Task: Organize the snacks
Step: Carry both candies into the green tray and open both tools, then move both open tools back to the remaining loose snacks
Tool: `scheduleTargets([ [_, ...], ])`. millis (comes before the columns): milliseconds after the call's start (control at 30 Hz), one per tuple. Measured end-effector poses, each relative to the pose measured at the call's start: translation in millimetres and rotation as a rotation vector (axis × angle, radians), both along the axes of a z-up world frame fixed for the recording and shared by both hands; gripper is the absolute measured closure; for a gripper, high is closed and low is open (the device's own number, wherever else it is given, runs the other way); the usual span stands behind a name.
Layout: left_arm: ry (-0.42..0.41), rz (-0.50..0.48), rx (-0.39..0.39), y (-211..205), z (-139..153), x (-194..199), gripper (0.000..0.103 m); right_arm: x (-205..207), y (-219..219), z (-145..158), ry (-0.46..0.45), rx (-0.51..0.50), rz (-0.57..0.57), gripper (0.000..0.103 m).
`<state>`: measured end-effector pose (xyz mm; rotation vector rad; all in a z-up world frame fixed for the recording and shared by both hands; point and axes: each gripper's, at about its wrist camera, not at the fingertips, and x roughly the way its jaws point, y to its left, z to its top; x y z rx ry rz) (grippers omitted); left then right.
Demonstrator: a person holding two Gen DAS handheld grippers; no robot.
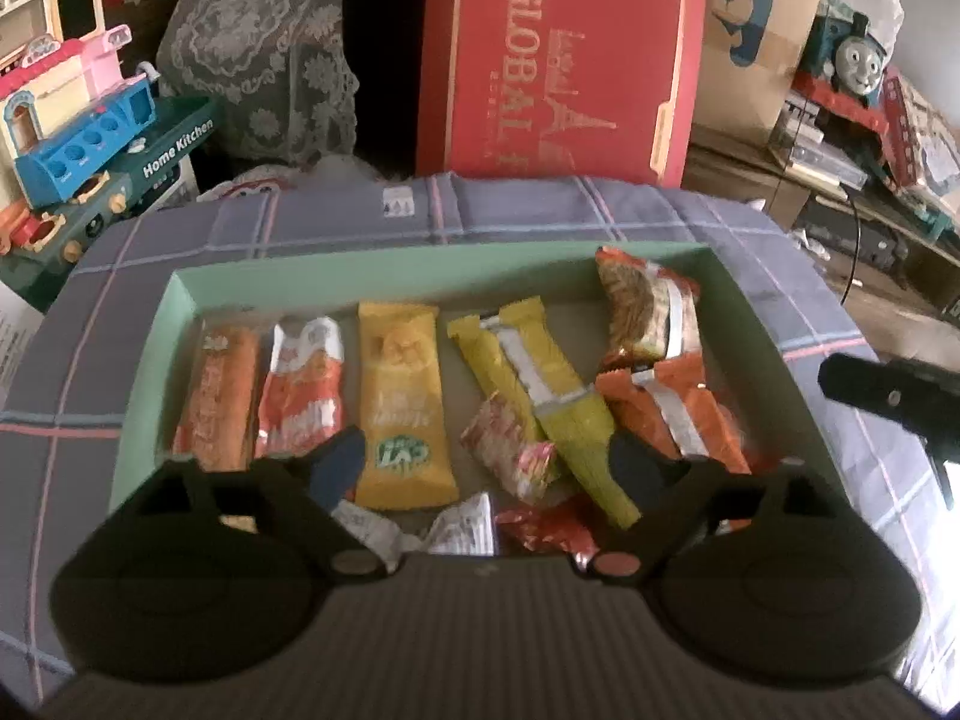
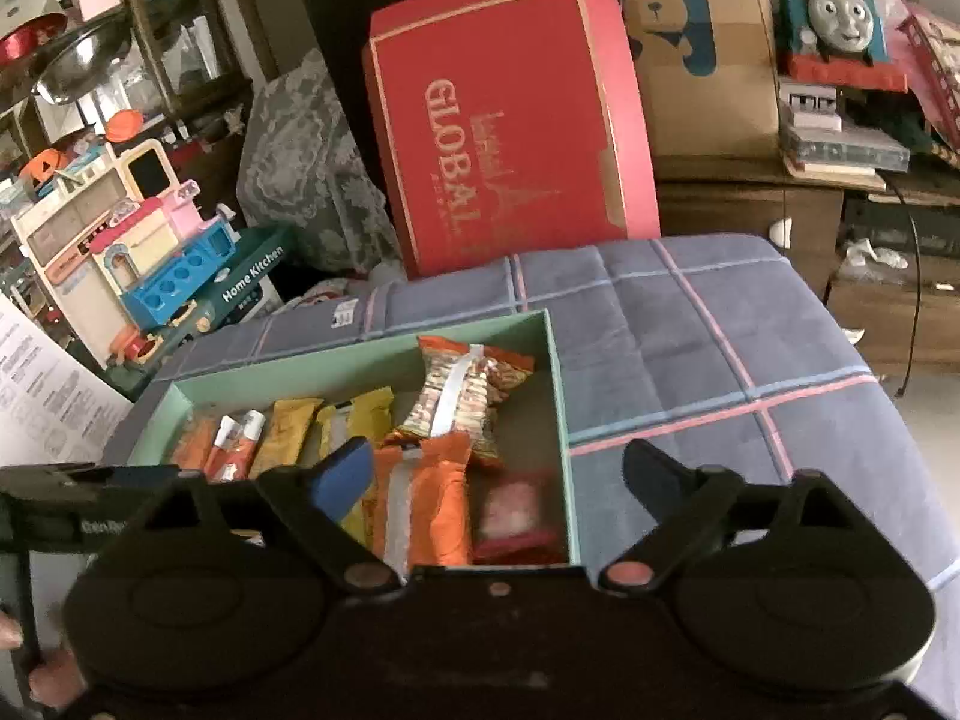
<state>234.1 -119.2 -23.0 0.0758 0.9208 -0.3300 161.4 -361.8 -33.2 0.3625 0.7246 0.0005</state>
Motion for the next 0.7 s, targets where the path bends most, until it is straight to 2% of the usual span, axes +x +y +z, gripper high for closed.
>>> scheduleTargets([
  [67,0.005,-0.002,0.005,1,-2,-4,0.009,-2,1,0,0.001,-0.005,-0.003,0.002],
  [133,0.013,0.000,0.007,3,-2,-8,0.005,-6,2,1,-0.001,-0.005,-0.009,0.000],
  [467,-0.025,0.006,0.006,25,21,-50,0.000,-31,15,13,0.020,0.053,0.028,0.000],
  [700,-0.025,0.042,-0.001,61,29,-97,0.000,-66,45,26,-0.007,0.034,0.072,0.000],
])
